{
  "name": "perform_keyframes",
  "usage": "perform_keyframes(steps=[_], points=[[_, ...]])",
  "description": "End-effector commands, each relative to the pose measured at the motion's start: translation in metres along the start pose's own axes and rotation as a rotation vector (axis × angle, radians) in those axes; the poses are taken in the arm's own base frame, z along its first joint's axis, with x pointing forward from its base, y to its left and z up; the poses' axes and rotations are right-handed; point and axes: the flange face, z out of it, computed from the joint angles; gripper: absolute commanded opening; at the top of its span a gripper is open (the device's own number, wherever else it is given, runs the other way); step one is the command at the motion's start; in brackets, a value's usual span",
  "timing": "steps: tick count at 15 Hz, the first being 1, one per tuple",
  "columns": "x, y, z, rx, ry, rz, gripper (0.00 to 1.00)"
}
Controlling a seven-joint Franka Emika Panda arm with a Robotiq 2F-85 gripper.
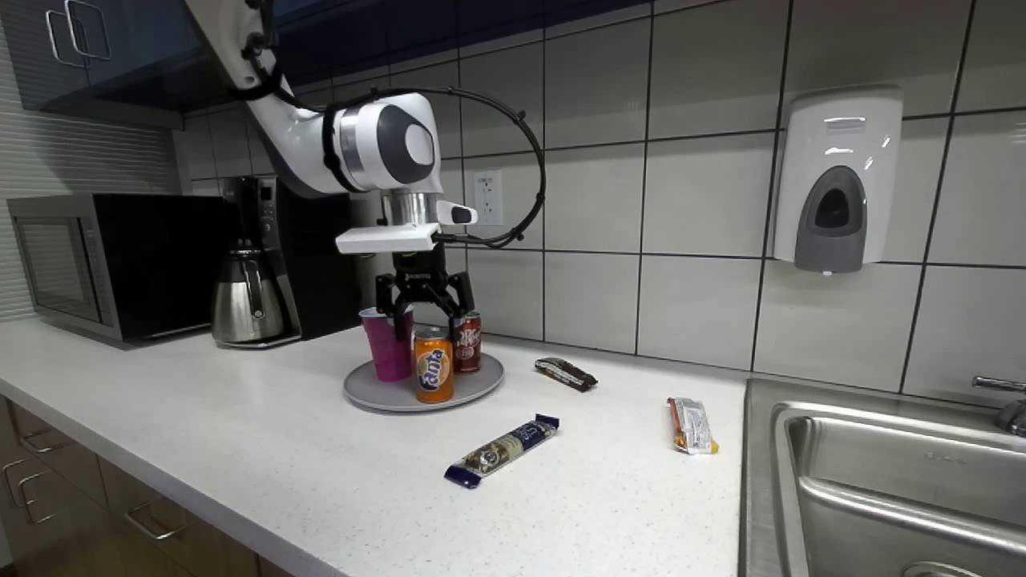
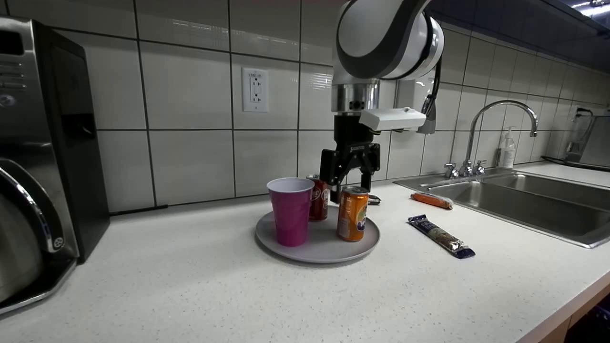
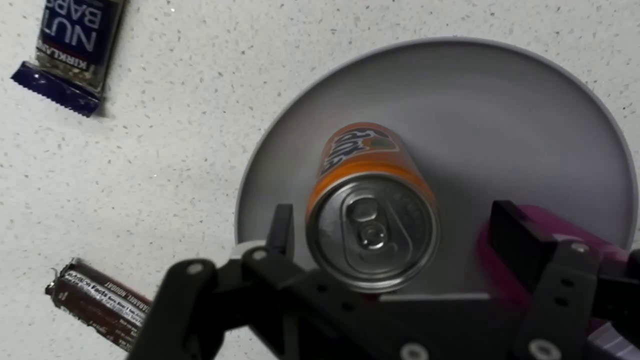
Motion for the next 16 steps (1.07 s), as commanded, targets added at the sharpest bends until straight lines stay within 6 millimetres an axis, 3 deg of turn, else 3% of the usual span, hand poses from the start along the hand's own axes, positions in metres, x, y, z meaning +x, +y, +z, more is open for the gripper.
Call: perform_keyframes(steps=[1, 8, 14, 15, 16], points=[[0.009, 0.009, 0.004, -0.004, -0.01, -0.011, 1.0], [0.01, 0.023, 0.016, -0.004, -0.027, 0.017, 1.0], [0.012, 0.021, 0.015, -0.004, -0.026, 0.014, 1.0], [0.012, 0.021, 0.015, -0.004, -0.025, 0.015, 0.75], [0.012, 0.02, 0.014, -0.002, -0.025, 0.013, 0.74]])
